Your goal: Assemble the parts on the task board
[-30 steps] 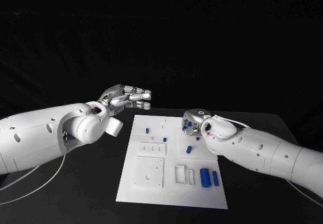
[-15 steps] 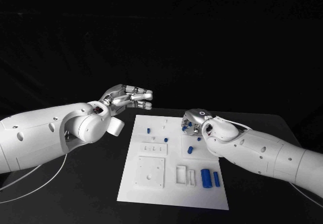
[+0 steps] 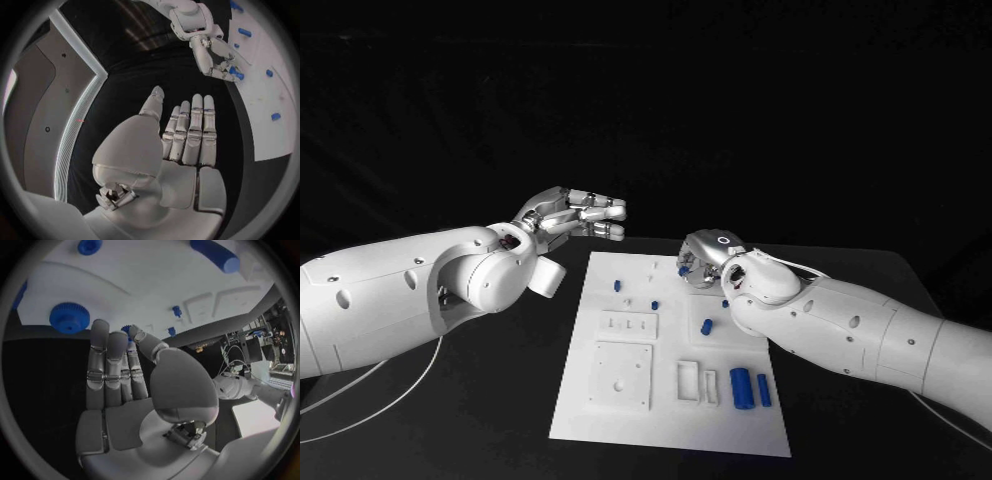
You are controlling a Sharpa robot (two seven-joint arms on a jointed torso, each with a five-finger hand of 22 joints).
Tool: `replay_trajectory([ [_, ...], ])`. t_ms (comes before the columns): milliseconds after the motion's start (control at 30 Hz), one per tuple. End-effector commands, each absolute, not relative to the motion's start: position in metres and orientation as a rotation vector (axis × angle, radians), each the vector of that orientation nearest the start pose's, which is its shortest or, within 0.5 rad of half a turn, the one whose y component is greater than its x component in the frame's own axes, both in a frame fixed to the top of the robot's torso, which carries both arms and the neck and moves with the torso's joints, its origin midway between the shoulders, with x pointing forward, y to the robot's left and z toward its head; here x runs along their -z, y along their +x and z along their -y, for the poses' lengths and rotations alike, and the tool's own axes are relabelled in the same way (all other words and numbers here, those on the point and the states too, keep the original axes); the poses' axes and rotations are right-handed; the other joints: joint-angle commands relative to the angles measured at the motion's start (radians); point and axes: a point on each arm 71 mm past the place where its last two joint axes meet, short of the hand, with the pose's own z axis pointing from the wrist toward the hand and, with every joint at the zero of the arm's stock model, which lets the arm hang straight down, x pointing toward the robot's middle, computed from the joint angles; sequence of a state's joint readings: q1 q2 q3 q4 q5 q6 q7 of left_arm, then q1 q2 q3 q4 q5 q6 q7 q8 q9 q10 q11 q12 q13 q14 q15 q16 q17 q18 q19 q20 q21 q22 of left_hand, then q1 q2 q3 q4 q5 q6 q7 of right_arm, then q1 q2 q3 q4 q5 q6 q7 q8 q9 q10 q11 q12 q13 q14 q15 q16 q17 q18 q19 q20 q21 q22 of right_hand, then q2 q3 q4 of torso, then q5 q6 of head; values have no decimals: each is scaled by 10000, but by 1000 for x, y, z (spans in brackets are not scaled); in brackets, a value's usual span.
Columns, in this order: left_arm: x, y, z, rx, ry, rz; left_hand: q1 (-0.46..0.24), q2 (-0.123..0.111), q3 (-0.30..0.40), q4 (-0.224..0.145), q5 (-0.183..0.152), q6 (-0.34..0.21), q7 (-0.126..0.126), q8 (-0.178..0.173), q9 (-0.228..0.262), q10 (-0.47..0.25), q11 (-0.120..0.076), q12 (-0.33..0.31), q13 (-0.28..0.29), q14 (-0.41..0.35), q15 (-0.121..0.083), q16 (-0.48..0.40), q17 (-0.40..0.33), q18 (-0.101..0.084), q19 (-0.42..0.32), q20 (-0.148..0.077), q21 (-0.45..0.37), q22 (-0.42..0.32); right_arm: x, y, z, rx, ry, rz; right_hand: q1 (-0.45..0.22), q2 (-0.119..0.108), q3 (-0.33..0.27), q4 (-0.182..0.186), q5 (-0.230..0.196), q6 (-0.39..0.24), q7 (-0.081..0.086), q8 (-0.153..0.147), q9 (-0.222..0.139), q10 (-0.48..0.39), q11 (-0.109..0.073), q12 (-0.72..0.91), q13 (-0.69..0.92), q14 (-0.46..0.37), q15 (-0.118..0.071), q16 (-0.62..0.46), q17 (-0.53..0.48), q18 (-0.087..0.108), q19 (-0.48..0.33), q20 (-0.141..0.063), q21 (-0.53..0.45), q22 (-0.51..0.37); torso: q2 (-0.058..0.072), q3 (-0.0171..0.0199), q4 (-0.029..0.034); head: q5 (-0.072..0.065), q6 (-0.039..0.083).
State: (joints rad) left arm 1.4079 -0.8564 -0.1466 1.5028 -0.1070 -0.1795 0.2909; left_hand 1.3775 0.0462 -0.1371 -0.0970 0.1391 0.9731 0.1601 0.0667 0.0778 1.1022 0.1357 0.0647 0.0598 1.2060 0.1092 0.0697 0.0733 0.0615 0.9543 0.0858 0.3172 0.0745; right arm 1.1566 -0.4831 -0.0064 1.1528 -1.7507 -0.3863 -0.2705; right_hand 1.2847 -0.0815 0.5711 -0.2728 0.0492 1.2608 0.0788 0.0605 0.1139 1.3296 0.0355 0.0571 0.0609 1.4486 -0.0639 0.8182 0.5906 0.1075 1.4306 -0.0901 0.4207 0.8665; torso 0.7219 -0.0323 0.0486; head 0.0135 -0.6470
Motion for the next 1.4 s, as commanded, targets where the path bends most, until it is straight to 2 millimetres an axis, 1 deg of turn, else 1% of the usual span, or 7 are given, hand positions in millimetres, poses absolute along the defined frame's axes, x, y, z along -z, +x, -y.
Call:
replay_trajectory([
  [33, 118, 507, -208, 15641, -8409, -15657, -23, 1, 58, 20, -31, -60, 0, -30, 15, -67, 12, -33, 8, -47, -4, -20, -13, -21, 8, 74, -65, -1, 205, 542, 120, -3949, -2372, -14892, 14, 22, 83, 9, -3, 63, 7, 36, -16, 191, -105, 26, 30, 29, -58, -39, 13, 44, 38, -47, -49, 45, 38, 2, 43, -18, 26],
  [333, 118, 505, -203, 15748, -8324, -15749, -23, 1, 58, 20, -31, -60, 0, -30, 15, -67, 12, -33, 8, -47, -4, -20, -13, -21, 8, 74, -65, -1, 201, 547, 103, -4143, -2334, -14620, 7, -1, 143, 17, 0, 75, 4, 37, -20, 194, -103, 24, 30, 33, -56, -45, 29, 59, 55, -44, -103, 155, 172, -11, 160, -56, 92],
  [467, 118, 504, -199, 15820, -8260, -15817, -23, 1, 58, 20, -31, -60, 0, -30, 15, -67, 12, -33, 8, -47, -4, -20, -13, -21, 8, 74, -65, -1, 200, 550, 100, -4128, -2308, -14469, 13, -6, 149, 14, 1, 77, 4, 37, -22, 191, -102, 26, 30, 36, -55, -44, 34, 63, 63, -43, -124, 186, 241, -37, 240, -88, 119],
  [833, 115, 501, -192, 15966, -8050, -15936, -23, 1, 58, 20, -31, -60, 0, -30, 15, -67, 12, -33, 8, -47, -4, -20, -13, -21, 8, 74, -65, -1, 199, 555, 96, -4036, -2043, -14042, 26, -23, 154, 27, -3, 88, 2, 38, -35, 194, -103, 25, 28, 38, -56, -44, 47, 70, 90, -43, -198, 304, 415, -84, 381, -197, 195],
  [1000, 112, 501, -190, 16010, -7953, -15930, -26, 2, 52, 21, -47, -54, 0, -29, 15, -65, 12, -34, 8, -52, -2, -22, -14, -23, 4, 75, -67, -2, 199, 557, 96, -3943, -1970, -13960, 34, -27, 167, 28, -2, 88, 2, 37, -41, 189, -99, 23, 26, 38, -55, -46, 49, 71, 95, -44, -219, 335, 457, -106, 403, -199, 199],
  [1167, 111, 501, -190, 16015, -7921, -15936, -26, 2, 52, 21, -47, -54, 0, -29, 15, -65, 12, -34, 8, -52, -2, -22, -14, -23, 4, 75, -67, -2, 199, 558, 97, -3907, -1933, -13893, 34, -41, 178, 30, -2, 89, 2, 37, -46, 193, -100, 25, 27, 36, -55, -48, 52, 70, 100, -43, -236, 364, 470, -121, 398, -209, 195],
  [1400, 110, 502, -190, 16010, -7890, -15920, -26, 2, 52, 21, -47, -54, 0, -29, 15, -65, 12, -34, 8, -52, -2, -22, -14, -23, 4, 75, -67, -2, 200, 558, 95, -3890, -2022, -14027, 25, -51, 199, 49, -2, 90, 2, 36, -57, 192, -100, 24, 27, 39, -56, -50, 61, 67, 120, -43, -301, 451, 472, -121, 409, -222, 192],
])
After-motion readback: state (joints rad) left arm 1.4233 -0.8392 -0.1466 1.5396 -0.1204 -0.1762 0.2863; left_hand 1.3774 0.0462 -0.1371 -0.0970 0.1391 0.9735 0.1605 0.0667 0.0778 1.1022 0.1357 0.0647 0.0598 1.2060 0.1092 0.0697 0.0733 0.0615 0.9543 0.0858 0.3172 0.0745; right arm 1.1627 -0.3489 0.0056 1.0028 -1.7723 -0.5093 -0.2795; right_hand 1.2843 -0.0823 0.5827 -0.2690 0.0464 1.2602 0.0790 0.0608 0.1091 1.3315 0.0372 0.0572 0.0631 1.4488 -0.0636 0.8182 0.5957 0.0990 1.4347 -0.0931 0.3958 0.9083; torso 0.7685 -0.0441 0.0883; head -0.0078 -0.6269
